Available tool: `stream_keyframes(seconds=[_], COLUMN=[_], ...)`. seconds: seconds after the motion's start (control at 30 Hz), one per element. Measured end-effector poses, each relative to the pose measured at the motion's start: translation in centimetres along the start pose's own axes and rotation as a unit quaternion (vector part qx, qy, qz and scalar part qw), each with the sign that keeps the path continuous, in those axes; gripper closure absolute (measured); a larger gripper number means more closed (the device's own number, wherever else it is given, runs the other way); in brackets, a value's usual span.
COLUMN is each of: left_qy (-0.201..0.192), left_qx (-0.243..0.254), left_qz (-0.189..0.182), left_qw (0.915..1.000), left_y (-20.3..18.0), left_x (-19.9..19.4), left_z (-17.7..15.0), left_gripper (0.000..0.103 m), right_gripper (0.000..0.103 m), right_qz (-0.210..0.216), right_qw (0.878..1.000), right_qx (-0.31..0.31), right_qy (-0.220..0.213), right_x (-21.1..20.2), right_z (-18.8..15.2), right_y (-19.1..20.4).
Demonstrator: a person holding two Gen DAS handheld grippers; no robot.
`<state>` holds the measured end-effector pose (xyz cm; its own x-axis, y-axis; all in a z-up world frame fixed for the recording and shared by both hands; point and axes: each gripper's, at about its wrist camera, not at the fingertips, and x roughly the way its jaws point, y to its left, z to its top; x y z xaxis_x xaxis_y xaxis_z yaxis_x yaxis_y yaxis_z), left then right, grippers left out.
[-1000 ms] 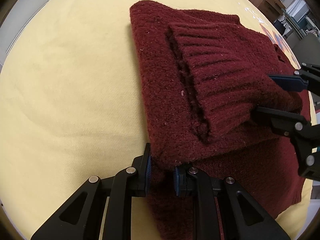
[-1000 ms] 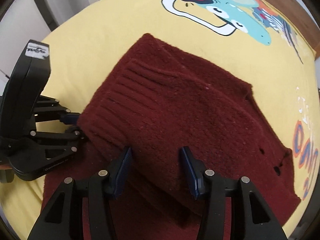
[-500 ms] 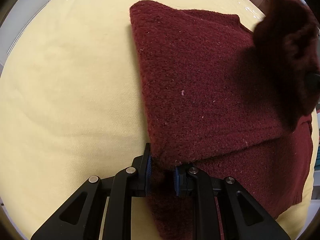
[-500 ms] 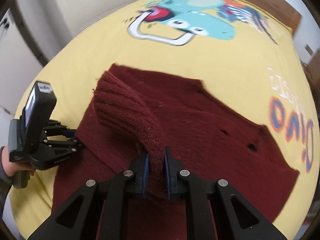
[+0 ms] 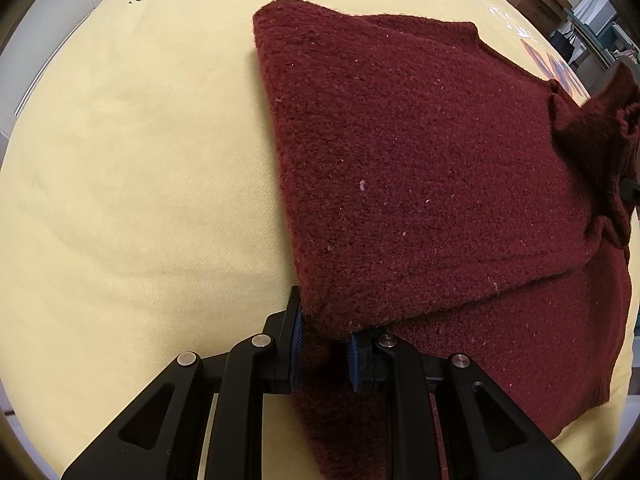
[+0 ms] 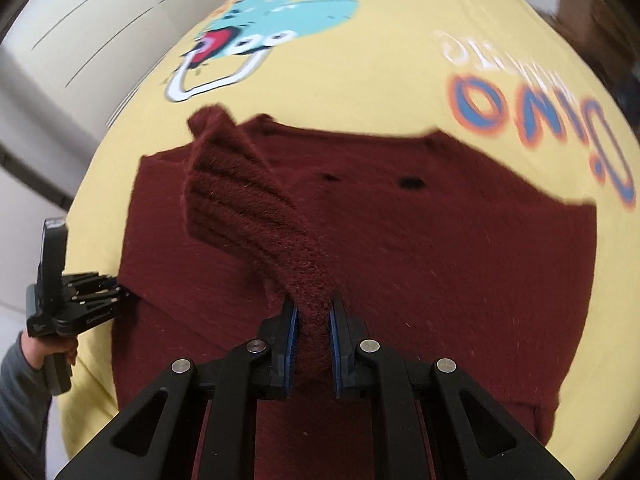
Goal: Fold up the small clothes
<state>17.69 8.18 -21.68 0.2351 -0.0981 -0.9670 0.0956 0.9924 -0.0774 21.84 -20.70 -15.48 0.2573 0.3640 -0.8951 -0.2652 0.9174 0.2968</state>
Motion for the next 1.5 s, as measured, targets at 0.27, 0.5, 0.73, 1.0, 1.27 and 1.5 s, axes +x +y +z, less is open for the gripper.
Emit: stream_keyframes(seconds=[0.27, 0.5, 0.73, 1.0, 1.27, 1.5], left_qy=[0.004, 0.006, 0.006, 0.003, 0.002, -0.001], left_qx=[0.007, 0.010, 0.011, 0.013, 0.017, 0.018], left_qz=[0.009, 0.015, 0.019, 0.024, 0.025, 0.023], left_qw=[0.9999, 0.9998, 0.9997, 0.9996, 0.9995, 0.9996], left_y=[-0.3, -0.6, -0.8, -0.8, -0.7, -0.7], left_x=[0.2, 0.0, 0.1, 0.3, 0.2, -0.2], left_z=[0.1, 0.1, 0.1, -0.2, -0.3, -0.1], left_gripper=[0.087, 0.087, 0.087, 0.087, 0.087, 0.087], right_gripper=[0.088, 0.086, 0.048, 0.042, 0.070, 0.083], right_qz=[-0.051, -0.069, -0.104, -0.094, -0.113, -0.108], right_qw=[0.997, 0.993, 0.988, 0.986, 0.986, 0.986], right_qx=[0.049, 0.090, 0.117, 0.133, 0.111, 0.127], right_qy=[0.005, 0.018, -0.001, 0.024, 0.051, -0.024], right_x=[0.1, -0.5, -4.0, -3.0, 0.8, -2.5], right_z=[-1.9, -4.4, -4.7, -1.4, -1.6, -2.8], right_y=[-3.7, -7.6, -9.8, -11.6, -9.5, -10.3])
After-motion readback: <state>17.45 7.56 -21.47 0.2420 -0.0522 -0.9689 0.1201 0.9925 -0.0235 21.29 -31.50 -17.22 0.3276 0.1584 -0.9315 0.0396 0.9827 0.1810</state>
